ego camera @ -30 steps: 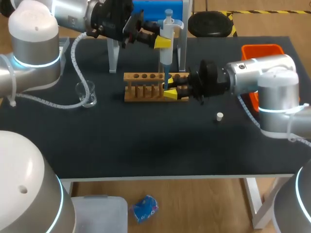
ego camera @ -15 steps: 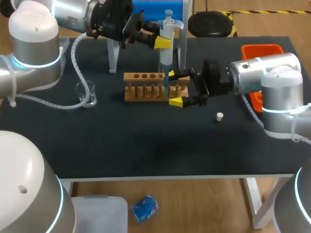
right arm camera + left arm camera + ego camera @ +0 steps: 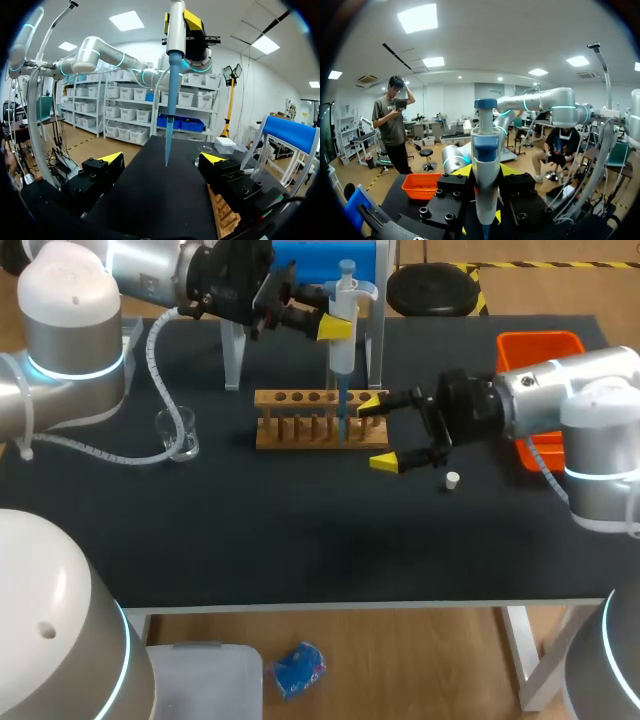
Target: Invert the test tube, pick up the pipette, mount the tip to pipette, aspirate from beaker and dispense into the tube, eject the tip, return the pipette, and cap with the stopper.
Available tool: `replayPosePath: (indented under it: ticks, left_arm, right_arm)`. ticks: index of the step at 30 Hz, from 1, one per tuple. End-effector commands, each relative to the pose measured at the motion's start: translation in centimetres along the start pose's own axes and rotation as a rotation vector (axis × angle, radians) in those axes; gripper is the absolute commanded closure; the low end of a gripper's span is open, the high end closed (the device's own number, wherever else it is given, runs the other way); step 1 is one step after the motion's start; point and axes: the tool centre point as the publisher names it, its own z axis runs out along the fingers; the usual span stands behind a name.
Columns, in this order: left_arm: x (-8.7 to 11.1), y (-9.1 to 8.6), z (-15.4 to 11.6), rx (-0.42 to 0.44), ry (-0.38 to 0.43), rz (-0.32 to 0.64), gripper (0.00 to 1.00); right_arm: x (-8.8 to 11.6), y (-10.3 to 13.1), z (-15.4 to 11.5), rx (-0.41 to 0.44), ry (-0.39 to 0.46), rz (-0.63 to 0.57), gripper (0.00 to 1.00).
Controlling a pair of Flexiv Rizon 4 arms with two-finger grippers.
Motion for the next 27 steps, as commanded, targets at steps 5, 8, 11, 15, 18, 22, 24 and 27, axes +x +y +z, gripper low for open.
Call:
replayPosePath:
  ticks: [5, 8, 11, 15, 18, 22, 24, 27]
  left_arm:
    - [0.1, 0.0, 0.0, 0.0, -0.002, 0.001, 1.0]
    - [0.1, 0.2, -1.3, -0.005, -0.02, 0.003, 1.0]
    - [0.1, 0.3, -3.0, 0.001, -0.03, 0.017, 1.0]
    - [0.0, 1.1, -5.9, -0.022, -0.047, 0.007, 1.0]
    - [-0.2, 1.8, -7.9, -0.038, -0.053, -0.004, 1.0]
    - [-0.5, 2.7, -10.4, -0.047, -0.072, -0.013, 1.0]
    - [-0.7, 3.2, -11.5, -0.055, -0.078, -0.018, 1.0]
    - [-0.9, 3.7, -12.9, -0.055, -0.084, -0.021, 1.0]
  right_arm:
    - [0.1, 0.1, -0.1, 0.002, -0.001, 0.0, 0.0]
    - [0.1, 0.1, -0.1, 0.002, -0.001, 0.0, 0.0]
    - [0.1, 0.1, -0.1, 0.002, -0.001, 0.0, 0.0]
    - [0.1, 0.1, -0.1, 0.002, -0.001, 0.0, 0.0]
    - [0.1, 0.1, -0.1, 0.002, -0.001, 0.0, 0.0]
    - [0.1, 0.1, -0.1, 0.002, -0.001, 0.0, 0.0]
    - [0.1, 0.1, -0.1, 0.002, -0.001, 0.0, 0.0]
    - [0.1, 0.1, -0.1, 0.002, -0.001, 0.0, 0.0]
